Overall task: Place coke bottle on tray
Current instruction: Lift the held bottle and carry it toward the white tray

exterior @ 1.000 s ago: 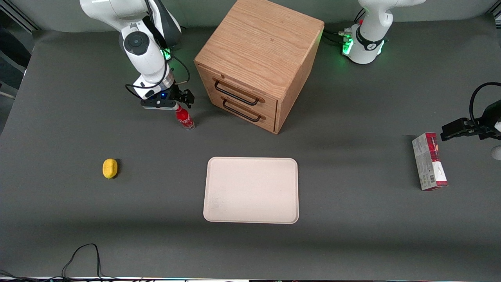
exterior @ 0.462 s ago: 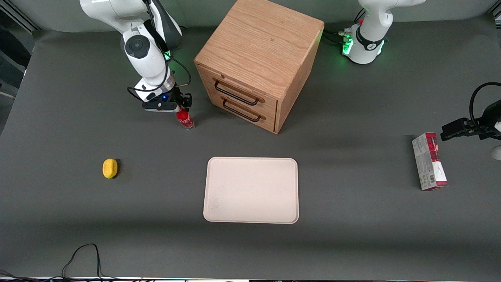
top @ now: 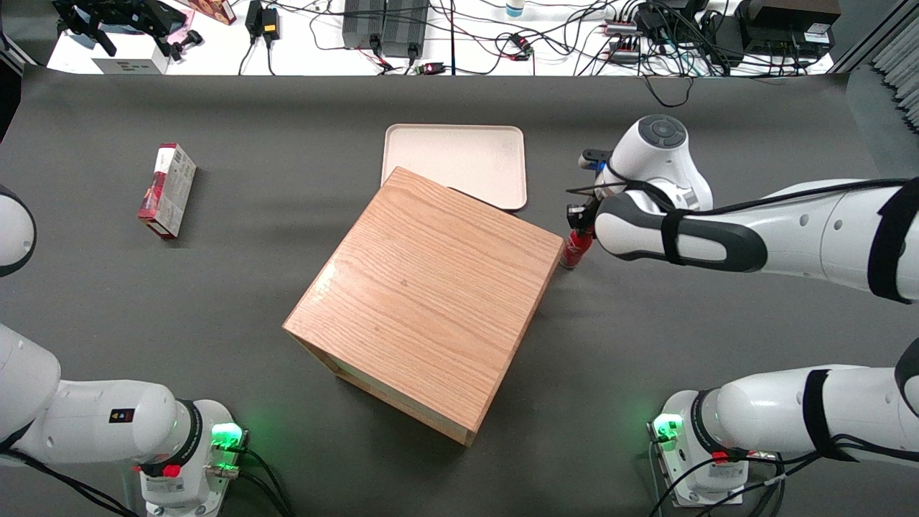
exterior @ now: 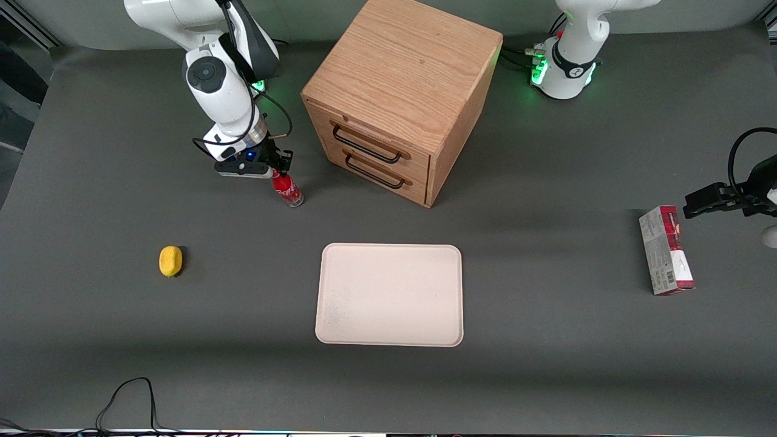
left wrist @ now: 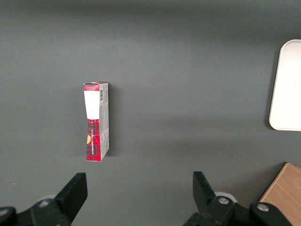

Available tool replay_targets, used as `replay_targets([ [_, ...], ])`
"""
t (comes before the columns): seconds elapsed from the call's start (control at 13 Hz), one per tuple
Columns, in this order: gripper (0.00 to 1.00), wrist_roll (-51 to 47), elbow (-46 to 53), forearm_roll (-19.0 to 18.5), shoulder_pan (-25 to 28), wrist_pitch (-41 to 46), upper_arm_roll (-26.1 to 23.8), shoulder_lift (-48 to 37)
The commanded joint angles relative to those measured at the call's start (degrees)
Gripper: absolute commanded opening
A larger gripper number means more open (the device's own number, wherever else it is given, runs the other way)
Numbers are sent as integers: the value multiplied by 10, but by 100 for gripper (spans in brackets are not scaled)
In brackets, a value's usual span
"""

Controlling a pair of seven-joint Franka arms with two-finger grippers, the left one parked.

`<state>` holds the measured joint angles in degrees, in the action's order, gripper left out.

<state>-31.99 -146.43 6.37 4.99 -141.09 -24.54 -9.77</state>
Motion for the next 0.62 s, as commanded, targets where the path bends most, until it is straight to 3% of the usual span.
replay_targets([
  [0.0, 0, -16, 119, -10, -14, 105, -1, 26],
  [0.38, 0, -18, 418, -20, -28, 329, 1, 126],
  [0.54, 0, -20, 577, -89, -20, 425, -3, 204],
])
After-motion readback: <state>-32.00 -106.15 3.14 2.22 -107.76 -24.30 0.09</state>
